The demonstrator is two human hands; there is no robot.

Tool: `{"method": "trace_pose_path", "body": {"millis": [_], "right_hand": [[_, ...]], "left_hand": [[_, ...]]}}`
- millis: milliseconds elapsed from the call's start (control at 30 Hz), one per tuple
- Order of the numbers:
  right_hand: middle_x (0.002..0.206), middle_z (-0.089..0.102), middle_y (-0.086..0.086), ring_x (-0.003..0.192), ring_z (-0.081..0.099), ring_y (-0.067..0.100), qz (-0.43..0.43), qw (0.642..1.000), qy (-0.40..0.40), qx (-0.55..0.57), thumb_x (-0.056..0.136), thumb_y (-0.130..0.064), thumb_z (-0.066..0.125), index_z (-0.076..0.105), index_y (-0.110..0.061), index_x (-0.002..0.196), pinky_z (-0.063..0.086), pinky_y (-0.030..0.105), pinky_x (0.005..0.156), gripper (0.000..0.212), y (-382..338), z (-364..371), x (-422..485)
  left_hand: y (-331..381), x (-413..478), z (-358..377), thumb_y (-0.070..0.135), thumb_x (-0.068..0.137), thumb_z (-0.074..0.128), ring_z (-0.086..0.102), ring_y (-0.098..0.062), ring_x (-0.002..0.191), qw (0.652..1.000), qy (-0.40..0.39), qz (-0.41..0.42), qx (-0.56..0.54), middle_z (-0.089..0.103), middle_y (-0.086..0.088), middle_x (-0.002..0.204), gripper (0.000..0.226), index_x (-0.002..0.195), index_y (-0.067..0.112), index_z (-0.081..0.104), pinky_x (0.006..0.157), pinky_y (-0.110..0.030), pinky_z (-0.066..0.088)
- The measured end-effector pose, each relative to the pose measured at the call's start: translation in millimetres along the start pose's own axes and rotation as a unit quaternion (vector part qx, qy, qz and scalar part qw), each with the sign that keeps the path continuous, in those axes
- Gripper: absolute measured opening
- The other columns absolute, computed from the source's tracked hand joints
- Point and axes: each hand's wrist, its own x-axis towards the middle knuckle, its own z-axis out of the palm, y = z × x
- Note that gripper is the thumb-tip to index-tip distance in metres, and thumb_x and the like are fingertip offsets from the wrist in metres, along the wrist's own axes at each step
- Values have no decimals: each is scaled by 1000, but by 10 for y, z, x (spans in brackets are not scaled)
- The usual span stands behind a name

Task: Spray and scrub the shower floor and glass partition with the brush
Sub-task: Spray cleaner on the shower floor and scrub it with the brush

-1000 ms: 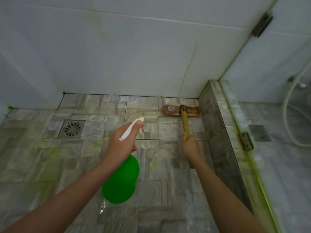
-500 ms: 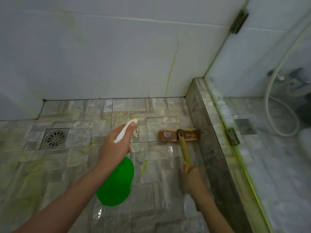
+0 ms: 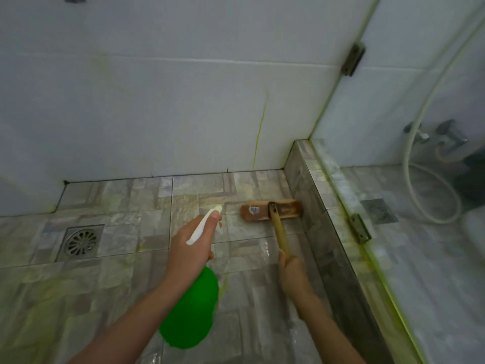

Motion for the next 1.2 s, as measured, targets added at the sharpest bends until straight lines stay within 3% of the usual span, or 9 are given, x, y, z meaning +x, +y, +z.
{"method": "trace_pose_path", "body": {"millis": [100, 233, 400, 567, 733, 833, 967, 1100, 1200], "right_hand": [[89, 66, 18, 84, 64, 33, -4, 1000, 2, -7, 100, -46, 35, 63, 0, 93, 49, 33, 66, 54, -406, -79, 424], [91, 62, 19, 91, 64, 36, -22, 1000, -8, -7, 101, -46, 32, 61, 1, 99, 46, 33, 65, 55, -750, -194, 803], [75, 61, 12, 70, 59, 27, -7, 1000, 11, 20, 98, -50, 37, 58, -8, 78, 45, 32, 61, 52, -151, 60, 302], [54, 48, 3, 51, 49, 21, -67, 985, 48, 149, 97, -52, 38, 43, -15, 59, 36, 30, 48, 53, -653, -43, 460], [56, 44, 2, 51, 43, 16, -129, 947, 106, 275, 98, -53, 35, 40, -18, 60, 34, 30, 49, 51, -1130, 12, 399], [56, 41, 1, 49, 41, 15, -127, 938, 118, 300, 98, -53, 36, 38, -16, 61, 32, 28, 47, 51, -1406, 4, 527], [53, 39, 2, 47, 38, 17, -126, 933, 140, 307, 98, -55, 32, 34, -17, 58, 29, 29, 47, 55, -1641, -20, 654], [52, 37, 0, 44, 36, 15, -123, 920, 154, 338, 98, -55, 30, 32, -18, 59, 27, 26, 40, 54, -1820, -27, 657], [55, 41, 2, 46, 40, 15, -83, 934, 97, 333, 98, -53, 31, 37, -16, 63, 32, 24, 40, 52, -1604, 229, 657]], "left_hand": [[27, 19, 18, 48, 98, 53, 52, -6, 46, 1000, 1, 12, 10, 74, -7, 102, 34, 85, 24, 74, 48, -13, 45], [85, -8, 11, 44, 100, 53, 53, -8, 51, 1000, 16, 19, 4, 74, -5, 101, 34, 89, 20, 74, 47, -10, 43], [160, -11, -11, 42, 101, 51, 51, -10, 44, 1000, 23, 17, 6, 65, 0, 88, 38, 84, 16, 73, 47, -11, 44], [188, -59, -32, 43, 100, 51, 50, -11, 46, 999, 32, 25, -17, 63, 3, 84, 29, 96, 28, 75, 48, -11, 44], [259, -85, -111, 45, 100, 51, 55, -13, 53, 998, 55, 30, -21, 71, 14, 92, 39, 117, 18, 75, 47, -8, 43], [306, -110, -124, 46, 99, 50, 55, -12, 55, 997, 57, 44, -18, 72, 5, 90, 39, 113, 19, 75, 46, -6, 41], [337, -130, -145, 48, 99, 50, 54, -12, 51, 997, 62, 45, -23, 72, 17, 98, 41, 114, 20, 75, 48, -10, 43], [325, -60, -174, 51, 99, 49, 54, -13, 50, 996, 69, 53, -11, 74, -8, 99, 41, 96, 20, 76, 48, -12, 45], [347, -52, -183, 50, 99, 49, 52, -6, 43, 996, 67, 52, -9, 73, -9, 94, 37, 87, 26, 74, 48, -10, 44]]}}
